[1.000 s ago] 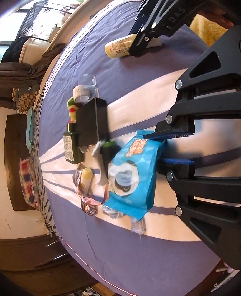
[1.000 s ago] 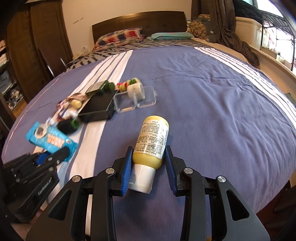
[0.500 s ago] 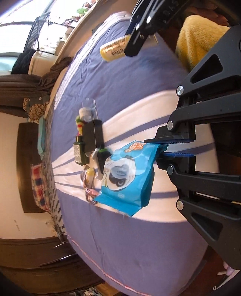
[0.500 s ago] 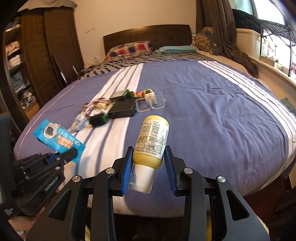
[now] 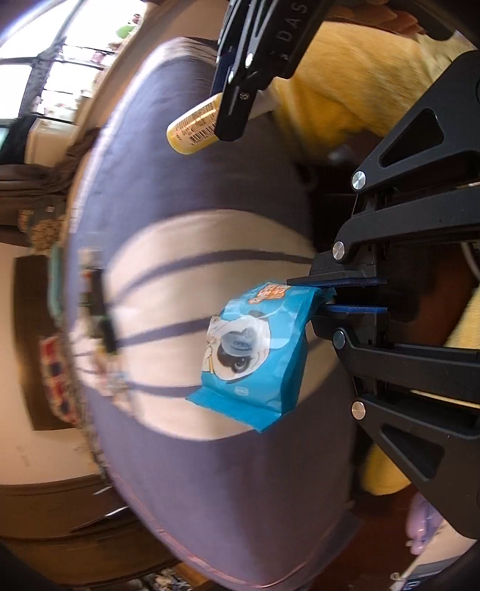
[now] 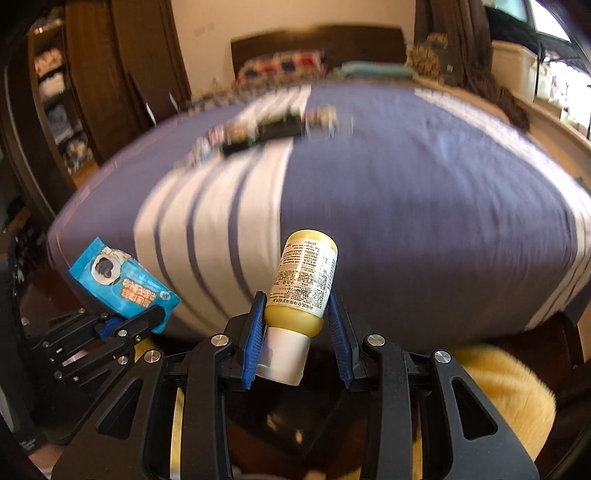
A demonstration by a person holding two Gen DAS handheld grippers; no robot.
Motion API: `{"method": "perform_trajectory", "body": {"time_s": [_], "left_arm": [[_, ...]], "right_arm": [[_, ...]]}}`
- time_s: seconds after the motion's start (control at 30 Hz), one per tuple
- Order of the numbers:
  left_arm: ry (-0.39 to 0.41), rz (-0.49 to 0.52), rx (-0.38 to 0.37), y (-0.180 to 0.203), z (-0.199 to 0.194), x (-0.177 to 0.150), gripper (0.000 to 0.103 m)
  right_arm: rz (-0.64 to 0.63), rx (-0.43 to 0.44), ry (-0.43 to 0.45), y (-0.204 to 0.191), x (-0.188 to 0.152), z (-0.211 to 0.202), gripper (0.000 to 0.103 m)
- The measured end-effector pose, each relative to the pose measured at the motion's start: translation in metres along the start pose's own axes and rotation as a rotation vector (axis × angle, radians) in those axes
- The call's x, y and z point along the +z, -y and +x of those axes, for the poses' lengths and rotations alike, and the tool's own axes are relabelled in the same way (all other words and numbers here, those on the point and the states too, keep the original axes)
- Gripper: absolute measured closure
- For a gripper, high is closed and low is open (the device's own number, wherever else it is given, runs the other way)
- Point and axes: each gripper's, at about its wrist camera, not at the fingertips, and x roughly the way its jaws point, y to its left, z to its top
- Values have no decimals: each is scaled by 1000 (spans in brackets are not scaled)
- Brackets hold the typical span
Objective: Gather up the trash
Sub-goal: 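Lower both tools over the floor bin and release the wipe pack and bottle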
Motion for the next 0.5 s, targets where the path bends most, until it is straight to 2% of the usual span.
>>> {"method": "perform_trajectory", "body": {"time_s": [0.13,0.23,0.5], "left_arm": [[-124,-10,-25,-2,35,-36,97],[-209,-22,-52,-2,57,-50,97],[-322,-40,-78,-4,88,-70,97]], "right_arm": [[9,-1,-127,3,-33,34,68],[-3,6,-214,3,-53,60,68],[6,32,-297,4,-65,89,68]]}}
